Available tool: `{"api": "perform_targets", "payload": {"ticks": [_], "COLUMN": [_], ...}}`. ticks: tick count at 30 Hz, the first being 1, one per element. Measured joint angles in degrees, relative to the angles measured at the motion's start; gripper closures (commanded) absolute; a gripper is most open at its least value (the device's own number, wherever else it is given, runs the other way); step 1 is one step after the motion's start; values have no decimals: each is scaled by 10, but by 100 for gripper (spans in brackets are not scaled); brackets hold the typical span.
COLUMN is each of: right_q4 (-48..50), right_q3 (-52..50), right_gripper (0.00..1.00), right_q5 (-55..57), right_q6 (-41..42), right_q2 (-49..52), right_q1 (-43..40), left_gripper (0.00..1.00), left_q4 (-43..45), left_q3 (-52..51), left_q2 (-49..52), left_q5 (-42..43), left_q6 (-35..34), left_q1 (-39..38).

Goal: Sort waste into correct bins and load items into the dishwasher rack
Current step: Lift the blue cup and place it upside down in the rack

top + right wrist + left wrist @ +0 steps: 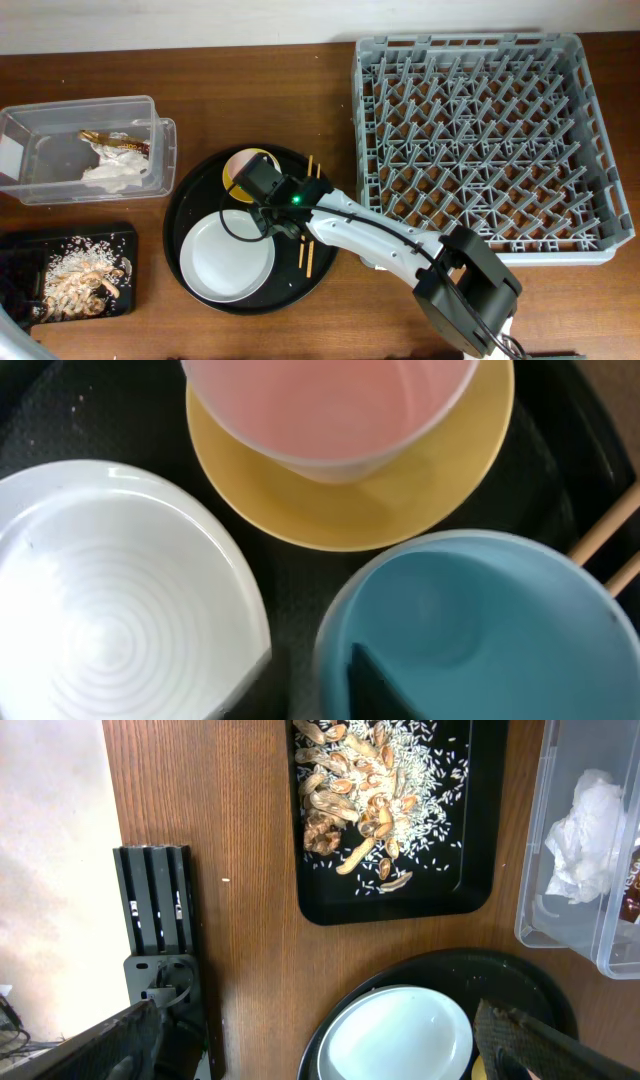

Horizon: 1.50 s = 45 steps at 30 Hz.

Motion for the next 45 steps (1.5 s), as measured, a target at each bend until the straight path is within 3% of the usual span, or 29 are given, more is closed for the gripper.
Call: {"api": "perform_targets", "payload": {"ticks": [7, 13, 18, 26, 34, 45], "right_q4": [-37, -188, -229, -241, -86, -17], "right_q3": [23, 144, 188, 188, 41, 4], "right_gripper": [96, 96, 96, 96, 96, 96], "right_q5": [3, -2, -94, -479, -723, -774], "right_q6": [-1, -1, -1, -57, -65, -44], "right_q2": [0, -33, -82, -84, -72, -7], "right_q1": [0, -47, -190, -526, -640, -714], "left_gripper": [1, 1, 1, 1, 1, 1], "left_q4": [0, 0, 0, 0, 0, 0], "left_q3": [0, 0, 0, 0, 0, 0], "left_q2": [0, 0, 0, 0, 0, 0], "left_q5": [0, 0, 0, 0, 0, 0], "left_q6": [0, 0, 0, 0, 0, 0], "left_q1": [0, 0, 0, 0, 0, 0]}}
